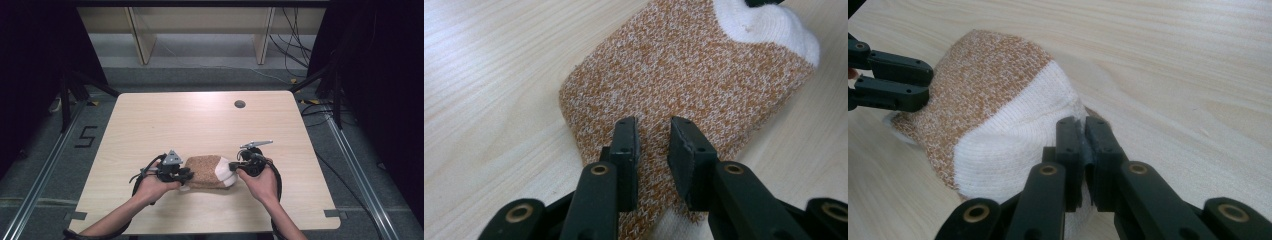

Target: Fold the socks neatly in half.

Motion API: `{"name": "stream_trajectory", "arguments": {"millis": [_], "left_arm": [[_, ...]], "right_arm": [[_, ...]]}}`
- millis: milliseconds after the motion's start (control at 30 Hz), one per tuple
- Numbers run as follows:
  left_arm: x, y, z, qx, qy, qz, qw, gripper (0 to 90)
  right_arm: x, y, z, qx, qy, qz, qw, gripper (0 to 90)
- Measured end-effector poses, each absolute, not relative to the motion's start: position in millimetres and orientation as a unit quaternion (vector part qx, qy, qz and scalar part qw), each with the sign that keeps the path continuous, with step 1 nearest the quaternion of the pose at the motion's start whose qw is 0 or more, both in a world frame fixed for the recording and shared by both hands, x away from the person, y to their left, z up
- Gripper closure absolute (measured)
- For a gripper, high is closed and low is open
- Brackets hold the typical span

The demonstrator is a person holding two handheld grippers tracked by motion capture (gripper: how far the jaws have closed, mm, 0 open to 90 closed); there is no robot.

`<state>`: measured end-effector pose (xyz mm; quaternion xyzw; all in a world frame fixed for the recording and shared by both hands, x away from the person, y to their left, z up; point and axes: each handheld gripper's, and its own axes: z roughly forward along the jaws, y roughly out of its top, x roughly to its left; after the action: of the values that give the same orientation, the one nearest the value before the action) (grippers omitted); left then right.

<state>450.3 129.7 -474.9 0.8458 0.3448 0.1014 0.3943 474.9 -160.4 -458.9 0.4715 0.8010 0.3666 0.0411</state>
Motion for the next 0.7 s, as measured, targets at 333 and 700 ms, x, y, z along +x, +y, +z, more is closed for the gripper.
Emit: {"name": "stream_trajectory", "arguments": {"millis": [333, 700], "left_arm": [[449.8, 129.2, -476.0, 0.847, 0.342, 0.107, 0.393, 72.1], [450.7, 128.9, -476.5, 0.845, 0.344, 0.108, 0.395, 71.5]], "right_arm": [[472.1, -157.0, -460.4, 0.456, 0.813, 0.357, 0.063, 85.7], [472.1, -155.7, -459.6, 0.455, 0.816, 0.351, 0.063, 85.7]]}}
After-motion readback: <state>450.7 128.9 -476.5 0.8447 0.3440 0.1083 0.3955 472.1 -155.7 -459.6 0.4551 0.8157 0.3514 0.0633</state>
